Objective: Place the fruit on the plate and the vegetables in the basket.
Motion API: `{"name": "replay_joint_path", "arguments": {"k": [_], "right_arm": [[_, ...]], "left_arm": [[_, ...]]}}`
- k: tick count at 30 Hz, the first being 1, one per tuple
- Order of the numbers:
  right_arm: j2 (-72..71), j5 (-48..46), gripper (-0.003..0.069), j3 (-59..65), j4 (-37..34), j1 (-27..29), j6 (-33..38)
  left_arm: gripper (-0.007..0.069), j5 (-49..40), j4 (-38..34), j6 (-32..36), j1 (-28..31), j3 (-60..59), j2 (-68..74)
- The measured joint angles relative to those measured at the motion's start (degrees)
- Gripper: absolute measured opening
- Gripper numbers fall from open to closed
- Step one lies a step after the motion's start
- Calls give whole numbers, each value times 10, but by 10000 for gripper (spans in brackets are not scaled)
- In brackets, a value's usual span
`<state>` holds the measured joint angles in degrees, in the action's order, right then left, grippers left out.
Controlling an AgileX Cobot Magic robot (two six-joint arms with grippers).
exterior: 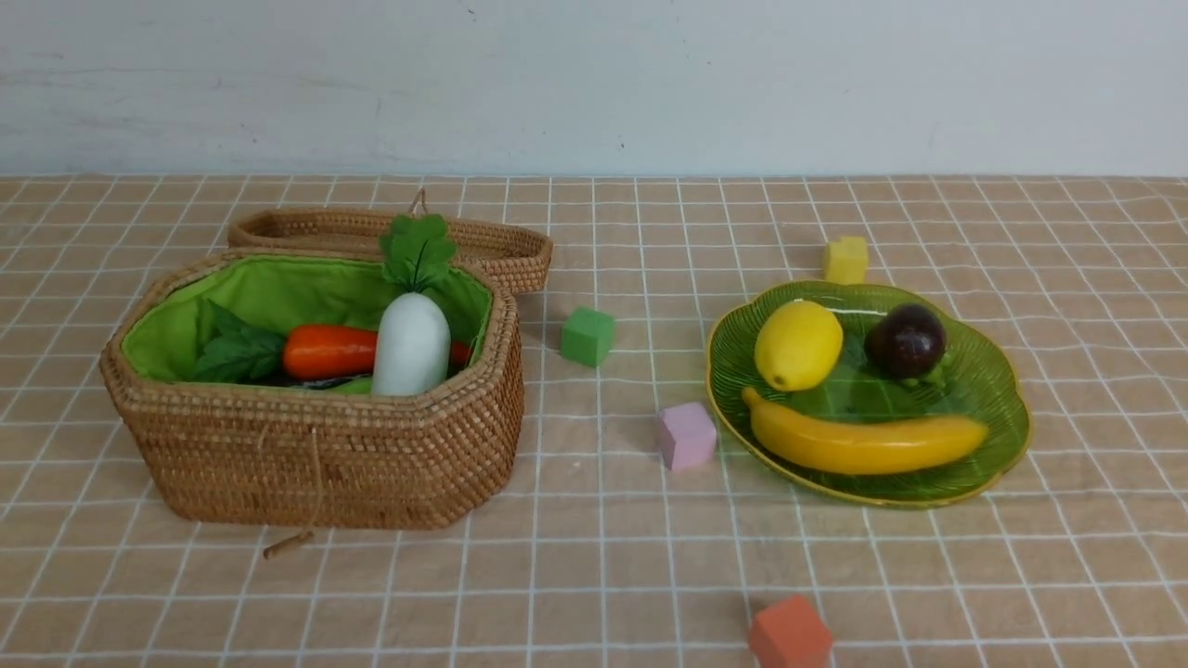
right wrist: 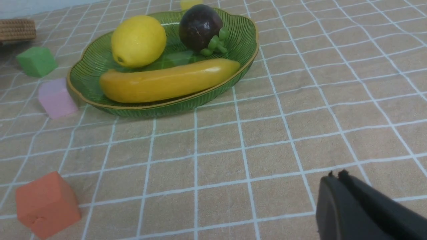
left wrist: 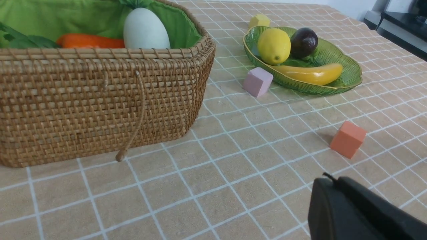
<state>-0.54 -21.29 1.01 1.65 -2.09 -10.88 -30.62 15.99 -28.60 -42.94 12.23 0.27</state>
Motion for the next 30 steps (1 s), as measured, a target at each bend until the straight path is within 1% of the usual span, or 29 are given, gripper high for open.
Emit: {"name": "replay_joint_path", "arguments": {"k": [14, 17, 18, 20, 21, 22, 23, 24, 25, 26, 27, 29, 30], "right_arm": [[0, 0, 1, 0, 0, 0, -1], [0, 0, 3, 0, 0, 0, -1], [0, 0, 4, 0, 0, 0, -1], [0, -1, 5, 0, 0, 0, -1], [0, -1, 6, 0, 0, 0, -1], [0, -1, 6, 0, 0, 0, -1], [0, -1, 8, 0, 0, 0, -1], [0, -1, 8, 0, 0, 0, -1], [0, -1, 9, 0, 0, 0, -1], [0, -1, 10, 0, 0, 0, -1], [0, -1, 11, 0, 0, 0, -1], [0, -1, 14, 0, 0, 0, -1], [0, -2, 15, 0, -2, 0, -1]], "left_arm": [[-12, 1, 7, 0, 0, 0, 0], [-12, 20, 13, 1, 8, 0, 0], [-12, 44, 4, 3, 21, -1, 0], [-12, 115, -32, 28, 84, -9, 0], [-12, 145, -53, 41, 105, -14, 0], [-12, 175, -79, 62, 142, -22, 0], [-12, 215, -122, 96, 179, -35, 0], [-12, 215, -130, 102, 186, -37, 0], [-12, 253, -188, 145, 244, -58, -2], [-12, 256, -195, 150, 244, -61, -3], [-12, 263, -232, 178, 285, -86, -7], [-12, 258, -247, 189, 308, -119, -8], [-12, 241, -250, 189, 314, -131, -8]]}}
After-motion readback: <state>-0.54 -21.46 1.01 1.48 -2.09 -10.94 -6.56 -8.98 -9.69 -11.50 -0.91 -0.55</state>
